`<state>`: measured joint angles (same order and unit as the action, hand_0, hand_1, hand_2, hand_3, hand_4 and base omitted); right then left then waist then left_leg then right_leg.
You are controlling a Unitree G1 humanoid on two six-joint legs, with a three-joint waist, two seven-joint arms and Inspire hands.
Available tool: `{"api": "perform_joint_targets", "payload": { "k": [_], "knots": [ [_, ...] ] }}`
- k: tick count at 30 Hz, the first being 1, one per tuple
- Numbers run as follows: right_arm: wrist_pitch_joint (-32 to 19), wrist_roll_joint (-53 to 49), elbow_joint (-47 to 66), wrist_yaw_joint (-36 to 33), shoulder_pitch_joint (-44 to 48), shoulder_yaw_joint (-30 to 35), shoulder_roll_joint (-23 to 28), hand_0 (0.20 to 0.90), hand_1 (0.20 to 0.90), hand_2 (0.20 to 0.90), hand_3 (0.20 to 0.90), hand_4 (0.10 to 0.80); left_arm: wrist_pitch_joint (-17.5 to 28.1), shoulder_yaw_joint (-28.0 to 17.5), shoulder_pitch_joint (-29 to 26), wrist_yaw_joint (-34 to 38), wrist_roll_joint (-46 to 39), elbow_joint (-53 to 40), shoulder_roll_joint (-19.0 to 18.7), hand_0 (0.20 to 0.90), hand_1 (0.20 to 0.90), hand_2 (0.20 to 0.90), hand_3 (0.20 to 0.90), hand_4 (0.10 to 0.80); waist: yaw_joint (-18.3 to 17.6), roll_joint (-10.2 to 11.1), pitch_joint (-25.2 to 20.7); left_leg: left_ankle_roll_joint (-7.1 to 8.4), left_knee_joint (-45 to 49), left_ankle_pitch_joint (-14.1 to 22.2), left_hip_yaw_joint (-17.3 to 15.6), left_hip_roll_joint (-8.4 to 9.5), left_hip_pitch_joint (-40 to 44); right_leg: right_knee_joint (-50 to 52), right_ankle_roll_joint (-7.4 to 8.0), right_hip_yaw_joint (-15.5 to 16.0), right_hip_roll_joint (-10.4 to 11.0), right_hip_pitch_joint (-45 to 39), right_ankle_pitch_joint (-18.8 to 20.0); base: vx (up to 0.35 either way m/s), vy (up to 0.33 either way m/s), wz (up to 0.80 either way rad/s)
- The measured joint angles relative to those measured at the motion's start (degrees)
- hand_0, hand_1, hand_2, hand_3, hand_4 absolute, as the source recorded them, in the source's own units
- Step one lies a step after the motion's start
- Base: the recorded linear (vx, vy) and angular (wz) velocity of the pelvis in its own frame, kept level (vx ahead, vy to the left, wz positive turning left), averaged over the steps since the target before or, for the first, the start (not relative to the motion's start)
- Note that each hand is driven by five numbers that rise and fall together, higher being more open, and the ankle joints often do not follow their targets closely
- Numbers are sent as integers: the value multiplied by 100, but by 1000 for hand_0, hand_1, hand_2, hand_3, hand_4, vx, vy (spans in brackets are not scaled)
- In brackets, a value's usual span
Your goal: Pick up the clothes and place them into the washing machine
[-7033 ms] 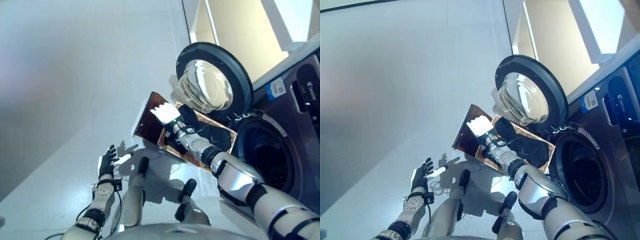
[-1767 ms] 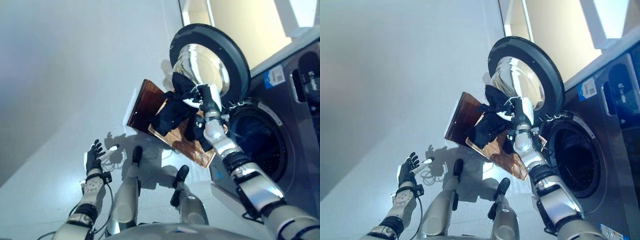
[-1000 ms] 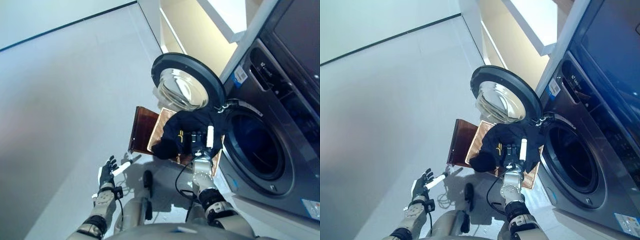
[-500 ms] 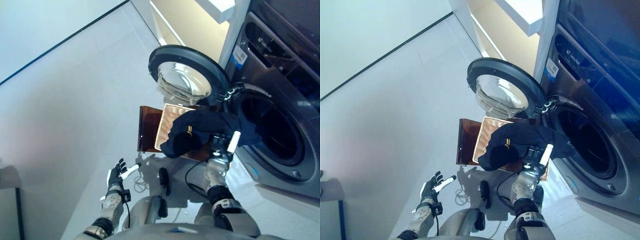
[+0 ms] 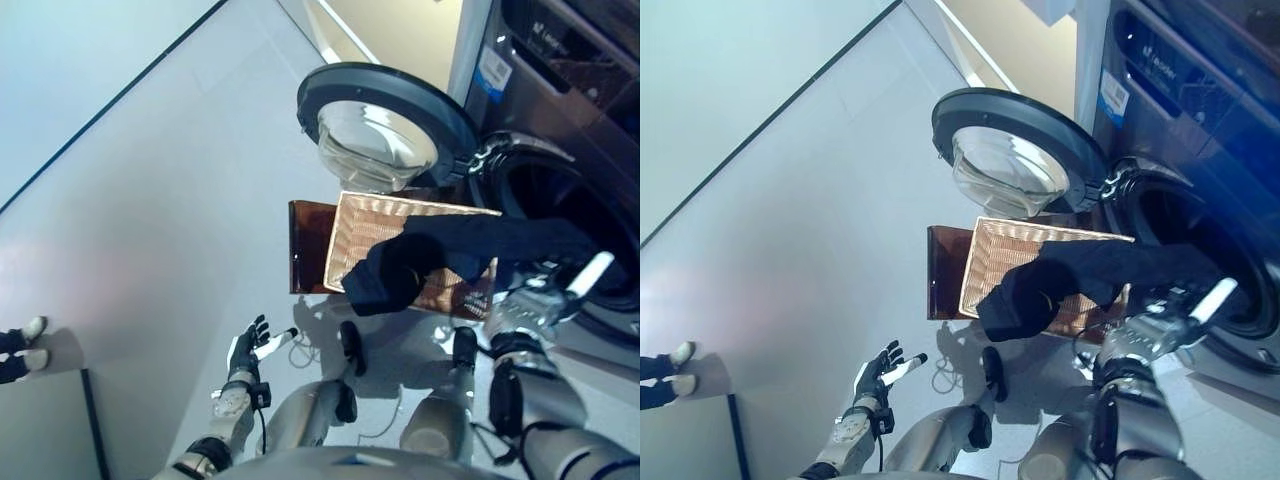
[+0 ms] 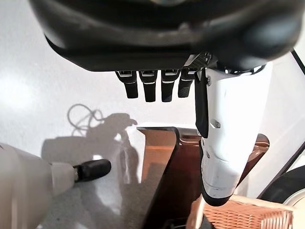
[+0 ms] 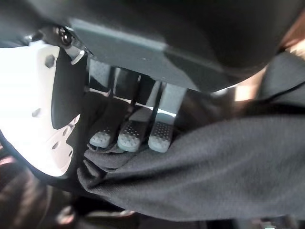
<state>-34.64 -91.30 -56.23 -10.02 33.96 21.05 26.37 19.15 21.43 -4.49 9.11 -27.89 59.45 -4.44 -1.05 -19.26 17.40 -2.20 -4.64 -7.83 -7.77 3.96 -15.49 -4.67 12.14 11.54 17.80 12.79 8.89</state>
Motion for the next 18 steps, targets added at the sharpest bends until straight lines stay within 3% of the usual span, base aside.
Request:
{"api": "perform_joint_targets", "payload": {
  "k": [5,9,13,16,18],
  "knots": [
    [134,202,-161,-46,657,-26,700,200,200,200,200,300,3,3,18,-59,2,-48,-3,900,900,900,900,800,33,-74,96,-16,3,8,-52,7,-25,1,8,-55,9,67,6,-7,-10,-5],
    [268,452,-235,-131,870,-210,970,200,200,200,200,300,3,3,17,-129,2,-98,-3,900,900,900,900,800,32,-81,149,-18,3,10,-59,6,-30,1,2,-62,5,73,0,3,-34,-2],
    [525,1019,-121,-131,573,-654,881,200,200,200,200,300,3,-33,-27,-135,8,-111,-1,900,900,900,900,800,14,-63,192,-18,3,11,-65,-15,-60,1,1,-74,-19,115,0,3,-48,-3],
    [686,1423,240,-99,164,-928,470,200,200,200,200,300,5,-54,-78,-128,17,-148,15,900,900,900,900,800,-9,19,260,-32,6,30,-78,-44,-93,19,-10,-123,-55,172,7,26,-45,-6],
    [643,1711,1330,-76,-547,-1210,5,200,200,200,200,300,5,-284,-113,-96,23,-150,46,900,900,900,900,800,-57,149,359,-38,6,28,-110,-86,-62,38,-28,-128,-96,172,13,27,-37,-10]
  ]
}}
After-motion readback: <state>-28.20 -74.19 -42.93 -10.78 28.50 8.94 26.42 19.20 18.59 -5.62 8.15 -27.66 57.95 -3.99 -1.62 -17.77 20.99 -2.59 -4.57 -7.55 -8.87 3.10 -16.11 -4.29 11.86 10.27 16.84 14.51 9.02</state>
